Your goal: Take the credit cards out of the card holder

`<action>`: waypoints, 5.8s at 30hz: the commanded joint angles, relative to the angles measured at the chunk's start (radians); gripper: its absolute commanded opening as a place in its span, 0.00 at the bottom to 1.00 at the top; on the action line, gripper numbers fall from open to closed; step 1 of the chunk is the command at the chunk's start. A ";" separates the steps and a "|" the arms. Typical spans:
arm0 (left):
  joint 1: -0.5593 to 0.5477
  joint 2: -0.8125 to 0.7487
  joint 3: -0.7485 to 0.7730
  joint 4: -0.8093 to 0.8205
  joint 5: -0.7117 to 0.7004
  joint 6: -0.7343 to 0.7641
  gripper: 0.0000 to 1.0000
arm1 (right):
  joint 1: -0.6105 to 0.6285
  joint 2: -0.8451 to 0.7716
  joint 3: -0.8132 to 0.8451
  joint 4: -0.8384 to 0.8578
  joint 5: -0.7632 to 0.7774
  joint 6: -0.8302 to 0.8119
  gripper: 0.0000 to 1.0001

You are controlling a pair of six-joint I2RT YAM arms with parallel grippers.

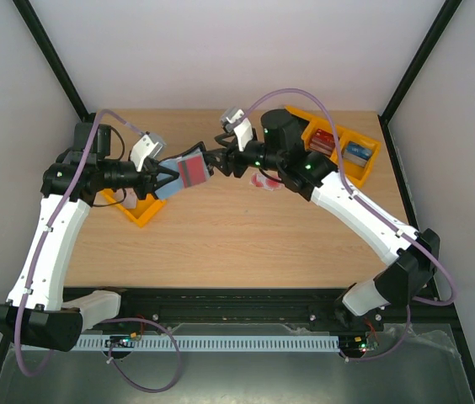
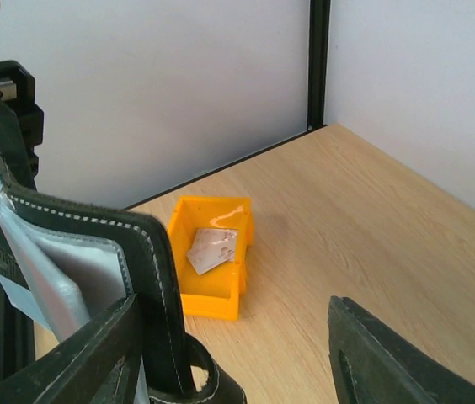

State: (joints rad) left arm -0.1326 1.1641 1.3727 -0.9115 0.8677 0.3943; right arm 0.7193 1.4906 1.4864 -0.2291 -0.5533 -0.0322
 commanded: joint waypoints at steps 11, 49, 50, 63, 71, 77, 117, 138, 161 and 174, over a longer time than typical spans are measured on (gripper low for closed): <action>-0.002 -0.015 -0.010 0.002 0.037 0.003 0.02 | 0.010 -0.017 -0.089 0.144 -0.248 0.053 0.76; 0.004 -0.012 -0.042 0.088 -0.101 -0.129 0.02 | 0.277 -0.083 -0.211 0.316 0.366 0.231 0.84; 0.005 -0.012 -0.041 0.087 -0.101 -0.128 0.02 | 0.289 -0.085 -0.210 0.316 0.407 0.236 0.86; 0.004 -0.015 -0.040 0.076 -0.081 -0.112 0.02 | 0.343 -0.032 -0.170 0.242 0.682 0.220 0.87; 0.004 -0.022 -0.035 0.030 0.025 -0.050 0.02 | 0.271 -0.026 -0.159 0.194 0.468 0.201 0.21; 0.039 -0.029 -0.087 0.113 -0.045 -0.143 0.72 | 0.165 -0.098 -0.170 0.126 0.398 0.227 0.02; 0.092 -0.062 -0.141 0.076 0.266 -0.078 0.79 | 0.067 -0.099 -0.072 0.024 -0.237 0.172 0.02; 0.105 -0.050 -0.174 0.242 -0.543 -0.280 0.02 | -0.043 -0.042 -0.085 -0.156 0.237 0.212 0.42; 0.091 -0.058 -0.055 -0.080 0.326 0.065 0.02 | 0.091 0.051 -0.056 0.128 -0.182 0.180 0.16; 0.063 -0.045 -0.043 -0.155 0.369 0.175 0.02 | 0.093 0.111 -0.022 0.139 -0.334 0.145 0.16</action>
State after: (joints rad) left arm -0.0345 1.1202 1.2961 -1.0039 1.0840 0.4942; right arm 0.8143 1.5604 1.4258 -0.1291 -0.8150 0.1375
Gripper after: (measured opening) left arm 0.090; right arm 0.142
